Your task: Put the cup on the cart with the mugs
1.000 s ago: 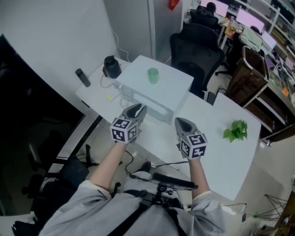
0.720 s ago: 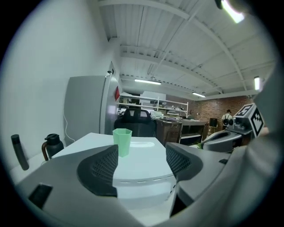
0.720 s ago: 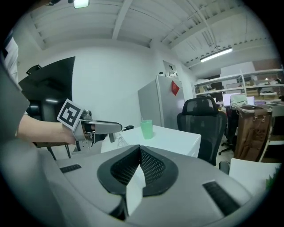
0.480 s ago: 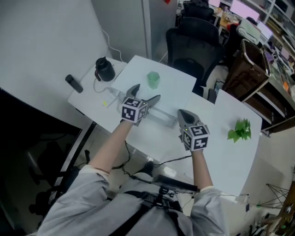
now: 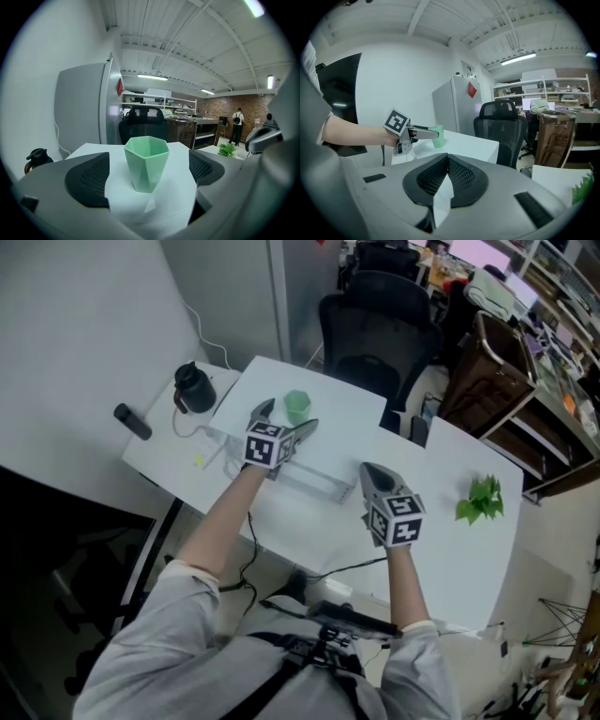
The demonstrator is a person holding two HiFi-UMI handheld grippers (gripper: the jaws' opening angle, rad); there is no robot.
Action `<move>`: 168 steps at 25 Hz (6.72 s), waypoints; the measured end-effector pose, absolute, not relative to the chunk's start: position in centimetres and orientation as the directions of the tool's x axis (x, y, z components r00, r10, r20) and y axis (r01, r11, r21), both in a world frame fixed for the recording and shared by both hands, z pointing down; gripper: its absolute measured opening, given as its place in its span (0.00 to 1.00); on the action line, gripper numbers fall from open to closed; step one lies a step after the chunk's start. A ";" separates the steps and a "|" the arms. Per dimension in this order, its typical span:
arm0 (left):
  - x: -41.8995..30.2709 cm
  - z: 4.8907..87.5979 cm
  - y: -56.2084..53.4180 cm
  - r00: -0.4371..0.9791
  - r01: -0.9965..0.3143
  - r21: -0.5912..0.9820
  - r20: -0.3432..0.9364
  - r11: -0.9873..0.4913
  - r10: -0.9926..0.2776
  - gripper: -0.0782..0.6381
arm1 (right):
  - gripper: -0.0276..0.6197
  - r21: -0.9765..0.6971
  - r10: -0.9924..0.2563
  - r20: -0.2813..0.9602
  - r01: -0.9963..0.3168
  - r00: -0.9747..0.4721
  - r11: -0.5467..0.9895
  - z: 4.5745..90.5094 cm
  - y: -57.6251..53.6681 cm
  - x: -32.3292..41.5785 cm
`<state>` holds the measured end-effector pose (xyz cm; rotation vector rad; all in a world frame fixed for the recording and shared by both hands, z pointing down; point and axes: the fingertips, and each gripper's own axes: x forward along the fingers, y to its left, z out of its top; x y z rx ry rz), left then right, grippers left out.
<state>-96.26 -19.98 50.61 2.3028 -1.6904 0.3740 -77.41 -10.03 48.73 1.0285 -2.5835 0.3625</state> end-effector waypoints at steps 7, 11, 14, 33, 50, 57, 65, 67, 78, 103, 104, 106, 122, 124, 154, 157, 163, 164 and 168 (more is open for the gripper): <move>-96.2 51.5 -22.1 0.295 -0.952 0.030 0.365 -0.306 -0.883 0.83 | 0.05 -0.117 -0.634 0.398 -0.722 -0.663 0.682 49.1 -10.4 -77.0; -95.9 52.1 -22.9 0.315 -0.942 0.015 0.381 -0.335 -0.869 0.83 | 0.05 -0.121 -0.639 0.400 -0.729 -0.657 0.674 49.2 -10.4 -76.9; -95.7 52.0 -23.2 0.322 -0.938 0.004 0.376 -0.346 -0.869 0.78 | 0.05 -0.125 -0.644 0.402 -0.736 -0.651 0.665 49.4 -10.4 -76.6; -94.8 49.2 -21.1 0.301 -0.945 -0.023 0.333 -0.327 -0.893 0.55 | 0.05 -0.137 -0.622 0.399 -0.715 -0.674 0.686 49.9 -9.6 -75.7; -86.2 46.4 -6.1 0.326 -0.936 -0.014 0.339 -0.351 -0.883 0.55 | 0.05 -0.146 -0.584 0.356 -0.661 -0.729 0.736 48.2 -2.0 -69.4; -80.0 47.1 1.2 0.345 -0.928 -0.010 0.354 -0.372 -0.869 0.55 | 0.05 -0.174 -0.536 0.357 -0.618 -0.765 0.767 48.7 3.7 -65.3; -73.7 47.1 7.3 0.372 -0.918 -0.003 0.346 -0.397 -0.861 0.55 | 0.05 -0.209 -0.533 0.362 -0.624 -0.765 0.753 50.0 8.7 -59.0; -72.3 47.0 8.6 0.378 -0.916 0.002 0.341 -0.402 -0.861 0.55 | 0.05 -0.214 -0.529 0.362 -0.621 -0.767 0.754 50.1 9.7 -57.7; -67.2 48.4 14.2 0.420 -0.897 0.025 0.367 -0.442 -0.830 0.55 | 0.05 -0.234 -0.533 0.363 -0.628 -0.764 0.742 50.5 14.6 -53.1; -52.1 50.4 22.0 0.837 -0.489 0.097 0.332 -0.867 -0.435 0.55 | 0.05 -0.197 -0.877 0.424 -0.968 -0.228 0.156 51.5 28.9 -35.7; -51.0 50.2 22.3 0.848 -0.468 0.097 0.327 -0.878 -0.417 0.55 | 0.05 -0.194 -0.884 0.421 -0.973 -0.200 0.128 51.3 29.5 -34.5; -49.0 49.7 22.9 0.871 -0.425 0.096 0.313 -0.900 -0.378 0.55 | 0.05 -0.189 -0.895 0.420 -0.979 -0.151 0.077 51.2 30.5 -32.4; -31.1 50.3 29.6 0.921 -0.202 0.067 0.351 -0.977 -0.167 0.55 | 0.05 -0.258 -0.915 0.400 -0.951 0.056 -0.171 53.3 41.2 -15.8; -28.0 50.5 30.8 0.918 -0.191 0.065 0.366 -0.979 -0.154 0.55 | 0.05 -0.267 -0.918 0.393 -0.947 0.061 -0.177 53.4 42.3 -12.9; 11.9 49.4 31.7 0.938 0.002 0.057 0.346 -0.998 0.022 0.55 | 0.05 -0.246 -0.928 0.299 -0.921 0.224 -0.302 51.0 42.6 21.2; 15.2 49.7 30.0 0.938 0.037 0.076 0.340 -0.996 0.060 0.55 | 0.05 -0.236 -0.916 0.306 -0.912 0.258 -0.335 50.9 40.7 23.9; 21.2 49.4 26.3 0.940 0.085 0.063 0.326 -0.994 0.101 0.55 | 0.05 -0.210 -0.908 0.300 -0.908 0.293 -0.362 50.4 36.3 28.8; 22.0 49.4 25.6 0.939 0.088 0.060 0.327 -0.994 0.103 0.55 | 0.05 -0.209 -0.909 0.298 -0.909 0.291 -0.360 50.2 35.5 29.4; 24.6 49.7 23.8 0.938 0.089 0.074 0.330 -0.993 0.108 0.55 | 0.05 -0.196 -0.915 0.309 -0.924 0.259 -0.327 49.8 32.5 31.1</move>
